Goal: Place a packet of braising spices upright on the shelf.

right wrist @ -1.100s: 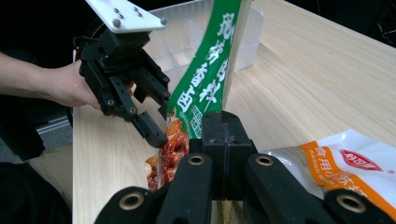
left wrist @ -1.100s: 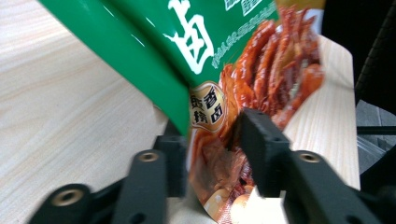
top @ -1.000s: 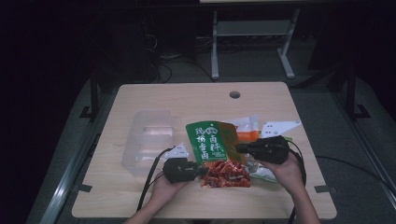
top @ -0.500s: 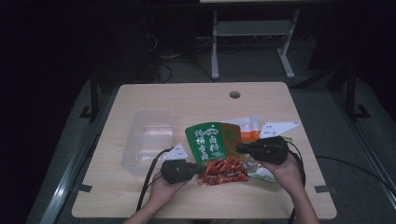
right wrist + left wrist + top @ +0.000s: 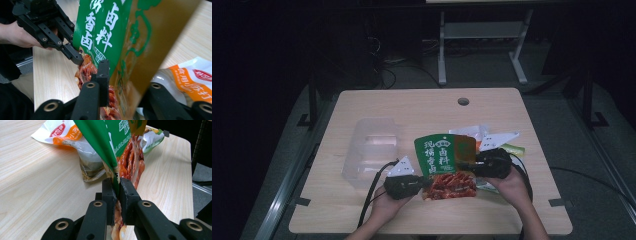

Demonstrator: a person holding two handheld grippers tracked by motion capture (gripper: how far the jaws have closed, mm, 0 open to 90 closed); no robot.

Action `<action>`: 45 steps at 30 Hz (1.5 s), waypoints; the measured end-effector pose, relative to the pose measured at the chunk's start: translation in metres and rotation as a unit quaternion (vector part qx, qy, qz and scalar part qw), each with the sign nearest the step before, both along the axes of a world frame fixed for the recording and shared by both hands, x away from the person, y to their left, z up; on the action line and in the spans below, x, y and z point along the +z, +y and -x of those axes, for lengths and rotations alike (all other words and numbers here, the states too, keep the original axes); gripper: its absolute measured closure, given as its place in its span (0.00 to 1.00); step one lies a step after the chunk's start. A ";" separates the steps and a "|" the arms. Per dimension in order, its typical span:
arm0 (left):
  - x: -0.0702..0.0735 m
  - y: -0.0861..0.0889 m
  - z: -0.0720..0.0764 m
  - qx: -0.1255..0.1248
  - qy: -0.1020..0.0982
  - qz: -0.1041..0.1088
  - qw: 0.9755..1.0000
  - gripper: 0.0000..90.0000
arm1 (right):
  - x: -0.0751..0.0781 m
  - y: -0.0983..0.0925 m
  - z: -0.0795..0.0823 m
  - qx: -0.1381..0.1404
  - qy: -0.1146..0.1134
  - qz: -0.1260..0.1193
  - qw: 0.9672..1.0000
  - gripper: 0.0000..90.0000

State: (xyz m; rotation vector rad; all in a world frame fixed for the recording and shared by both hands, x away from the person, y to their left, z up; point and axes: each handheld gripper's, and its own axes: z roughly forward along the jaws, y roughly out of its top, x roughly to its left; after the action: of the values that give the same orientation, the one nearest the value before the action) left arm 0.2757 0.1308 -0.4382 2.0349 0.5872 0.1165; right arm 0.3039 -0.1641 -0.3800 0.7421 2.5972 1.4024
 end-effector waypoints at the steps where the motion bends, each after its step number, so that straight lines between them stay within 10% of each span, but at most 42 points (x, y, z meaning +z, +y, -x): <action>1: 0.000 0.000 0.000 0.001 -0.001 0.001 1.000 0.92 | -0.001 0.001 0.000 0.001 0.002 0.002 1.000 0.79; 14: 0.001 0.001 0.005 -0.002 -0.011 -0.010 1.000 0.89 | -0.007 0.004 -0.002 0.018 0.021 -0.008 1.000 0.98; 45: 0.009 0.018 0.011 0.039 -0.026 0.001 0.999 0.51 | 0.024 0.013 0.002 0.034 0.007 -0.068 0.997 0.99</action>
State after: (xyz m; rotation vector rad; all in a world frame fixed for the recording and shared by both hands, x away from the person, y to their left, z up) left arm 0.2647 0.1487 -0.4294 2.0020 0.6337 0.2151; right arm 0.3022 -0.1515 -0.3559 0.6897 2.5810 1.6127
